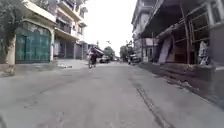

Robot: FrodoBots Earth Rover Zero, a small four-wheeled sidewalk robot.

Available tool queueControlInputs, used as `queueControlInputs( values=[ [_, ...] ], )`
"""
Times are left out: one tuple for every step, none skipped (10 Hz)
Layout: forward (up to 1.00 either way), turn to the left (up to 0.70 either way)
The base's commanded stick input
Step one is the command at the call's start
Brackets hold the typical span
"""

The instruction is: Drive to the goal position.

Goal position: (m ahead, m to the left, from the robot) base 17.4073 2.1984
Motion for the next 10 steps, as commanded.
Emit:
queueControlInputs(
  values=[
    [1.0, 0.0],
    [1.0, 0.0],
    [1.0, 0.0],
    [1.0, -0.04],
    [1.0, -0.32],
    [1.0, -0.4],
    [1.0, -0.4],
    [1.0, -0.4],
    [1.0, -0.39],
    [1.0, -0.13]
  ],
)
